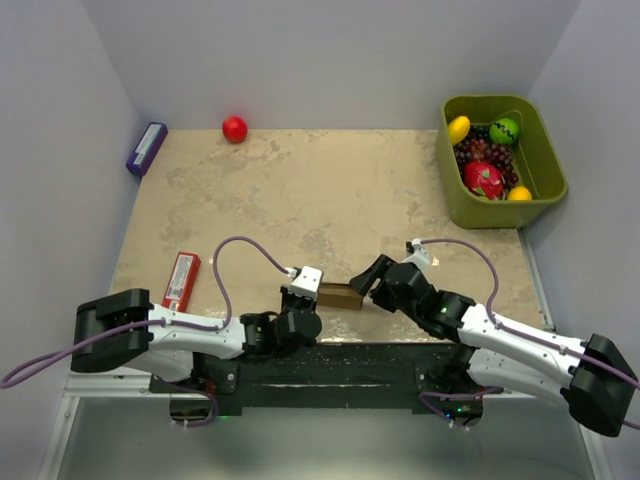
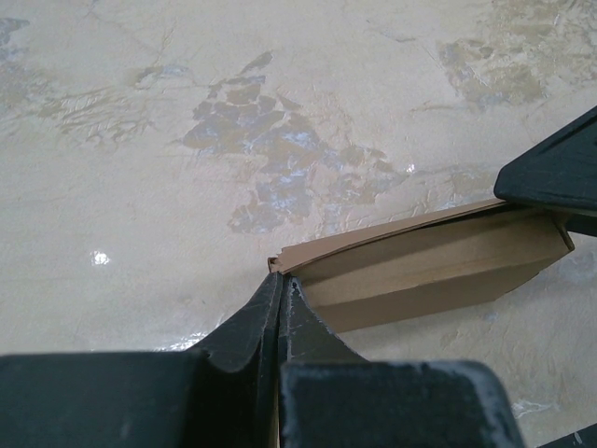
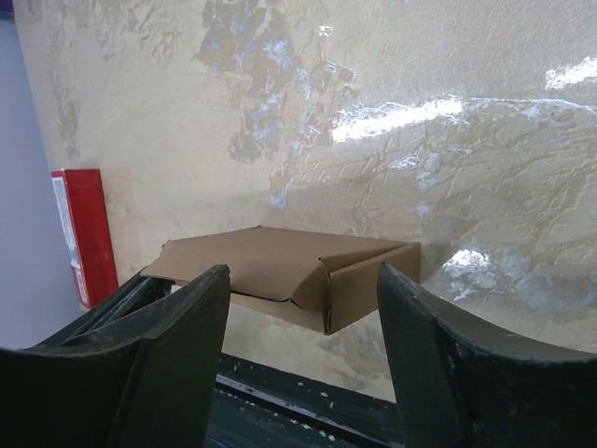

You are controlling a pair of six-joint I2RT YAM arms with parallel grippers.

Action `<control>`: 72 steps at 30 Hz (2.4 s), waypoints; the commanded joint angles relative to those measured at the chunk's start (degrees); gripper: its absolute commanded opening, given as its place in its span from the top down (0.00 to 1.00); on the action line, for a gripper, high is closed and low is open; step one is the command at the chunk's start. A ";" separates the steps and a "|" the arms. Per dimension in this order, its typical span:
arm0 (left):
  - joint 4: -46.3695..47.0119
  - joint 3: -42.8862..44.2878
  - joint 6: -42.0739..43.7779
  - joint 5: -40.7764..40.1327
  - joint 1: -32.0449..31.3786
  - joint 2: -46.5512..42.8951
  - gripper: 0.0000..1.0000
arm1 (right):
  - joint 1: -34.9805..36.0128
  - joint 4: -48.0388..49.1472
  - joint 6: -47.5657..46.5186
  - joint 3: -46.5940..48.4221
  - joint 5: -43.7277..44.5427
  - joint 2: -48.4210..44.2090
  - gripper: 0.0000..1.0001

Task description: Fold the paper box

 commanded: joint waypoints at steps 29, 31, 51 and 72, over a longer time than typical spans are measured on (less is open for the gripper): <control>-9.00 0.70 -2.22 6.59 -1.09 4.50 1.00 | 2.48 0.35 4.86 -4.31 2.99 0.09 0.60; -9.18 0.97 -2.22 6.68 -1.09 4.59 1.00 | 2.83 0.45 5.13 -4.31 3.16 0.71 0.60; -12.87 3.43 -1.60 6.33 -1.62 -0.42 0.80 | 4.50 -2.80 7.15 -1.94 7.47 3.17 0.64; -12.79 1.14 -0.46 11.68 -1.88 -9.29 0.40 | 5.47 -5.00 7.76 0.34 10.37 5.28 0.64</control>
